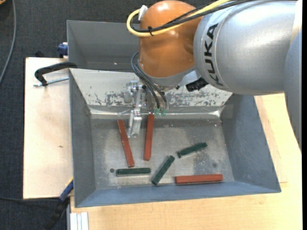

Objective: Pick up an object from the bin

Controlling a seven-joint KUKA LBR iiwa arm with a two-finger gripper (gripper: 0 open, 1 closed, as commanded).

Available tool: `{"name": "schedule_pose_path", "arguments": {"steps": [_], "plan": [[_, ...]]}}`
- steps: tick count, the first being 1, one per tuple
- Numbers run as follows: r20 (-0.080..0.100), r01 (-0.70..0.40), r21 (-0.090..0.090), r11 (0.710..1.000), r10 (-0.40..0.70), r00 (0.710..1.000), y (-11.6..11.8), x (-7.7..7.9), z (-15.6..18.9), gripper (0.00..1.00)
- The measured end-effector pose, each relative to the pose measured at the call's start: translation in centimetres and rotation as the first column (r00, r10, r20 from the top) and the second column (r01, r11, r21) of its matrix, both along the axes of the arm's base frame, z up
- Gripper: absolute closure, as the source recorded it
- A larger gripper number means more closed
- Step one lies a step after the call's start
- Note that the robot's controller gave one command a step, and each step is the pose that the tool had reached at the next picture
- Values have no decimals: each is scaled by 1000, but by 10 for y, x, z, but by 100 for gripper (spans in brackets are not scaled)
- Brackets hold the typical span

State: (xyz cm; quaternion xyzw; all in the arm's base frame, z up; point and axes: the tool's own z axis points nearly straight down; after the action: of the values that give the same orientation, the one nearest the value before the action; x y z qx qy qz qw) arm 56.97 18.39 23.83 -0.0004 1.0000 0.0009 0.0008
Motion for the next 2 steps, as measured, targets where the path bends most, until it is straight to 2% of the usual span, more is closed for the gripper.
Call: {"name": "schedule_pose_path", "arguments": {"steps": [1,2], "plan": [[1,123,1,992,-123,992,-12,2,-42,0],[-2,-44,-2,999,44,999,-31,0,-65,0]]}}
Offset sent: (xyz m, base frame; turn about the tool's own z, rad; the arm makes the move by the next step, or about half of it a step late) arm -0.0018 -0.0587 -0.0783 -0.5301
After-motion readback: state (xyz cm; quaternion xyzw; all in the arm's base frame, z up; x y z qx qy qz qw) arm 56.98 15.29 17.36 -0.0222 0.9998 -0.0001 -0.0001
